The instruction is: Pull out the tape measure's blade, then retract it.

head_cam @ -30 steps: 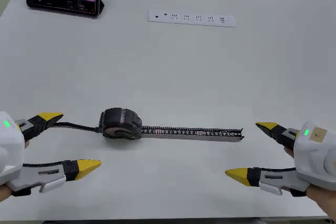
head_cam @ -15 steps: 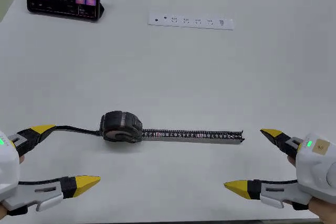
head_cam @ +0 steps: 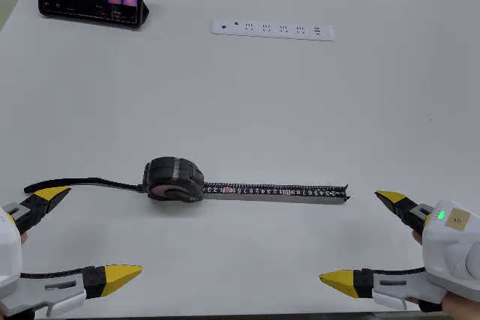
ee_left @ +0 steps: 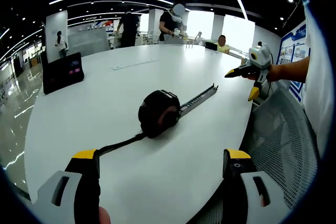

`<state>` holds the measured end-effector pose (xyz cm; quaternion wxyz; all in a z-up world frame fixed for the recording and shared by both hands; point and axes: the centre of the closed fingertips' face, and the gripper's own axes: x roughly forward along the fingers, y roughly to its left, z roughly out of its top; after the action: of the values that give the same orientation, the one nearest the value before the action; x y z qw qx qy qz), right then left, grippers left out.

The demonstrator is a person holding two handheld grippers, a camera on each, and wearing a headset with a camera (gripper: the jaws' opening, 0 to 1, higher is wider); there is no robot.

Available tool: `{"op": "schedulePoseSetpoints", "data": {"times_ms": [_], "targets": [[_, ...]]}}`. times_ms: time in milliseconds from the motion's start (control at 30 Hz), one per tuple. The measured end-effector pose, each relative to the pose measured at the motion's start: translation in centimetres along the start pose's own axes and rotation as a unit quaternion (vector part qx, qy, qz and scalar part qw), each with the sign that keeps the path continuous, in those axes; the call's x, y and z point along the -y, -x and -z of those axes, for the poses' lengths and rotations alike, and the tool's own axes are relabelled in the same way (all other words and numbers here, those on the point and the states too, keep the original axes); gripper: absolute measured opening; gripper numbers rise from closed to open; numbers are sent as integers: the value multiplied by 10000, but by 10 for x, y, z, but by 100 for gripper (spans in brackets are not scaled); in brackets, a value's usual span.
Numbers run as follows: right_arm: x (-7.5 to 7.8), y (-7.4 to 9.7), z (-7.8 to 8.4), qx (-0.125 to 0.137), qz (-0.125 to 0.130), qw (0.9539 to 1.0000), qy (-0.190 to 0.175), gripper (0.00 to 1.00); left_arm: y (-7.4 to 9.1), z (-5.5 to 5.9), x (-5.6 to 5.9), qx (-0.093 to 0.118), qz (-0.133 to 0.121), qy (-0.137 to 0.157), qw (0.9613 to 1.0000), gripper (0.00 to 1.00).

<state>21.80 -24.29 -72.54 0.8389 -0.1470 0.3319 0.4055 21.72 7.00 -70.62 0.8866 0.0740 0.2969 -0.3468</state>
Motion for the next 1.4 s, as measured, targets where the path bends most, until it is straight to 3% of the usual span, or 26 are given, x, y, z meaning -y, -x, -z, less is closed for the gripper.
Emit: {"op": "schedulePoseSetpoints", "data": {"times_ms": [633,1400], "targets": [[-7,2,1,80,79,9999,-59,99,1,1,5,25,26,89,10000,96],[-3,4,-1,91,122,9999,-18,98,3,0,6,18,61,96,9999,94]]}}
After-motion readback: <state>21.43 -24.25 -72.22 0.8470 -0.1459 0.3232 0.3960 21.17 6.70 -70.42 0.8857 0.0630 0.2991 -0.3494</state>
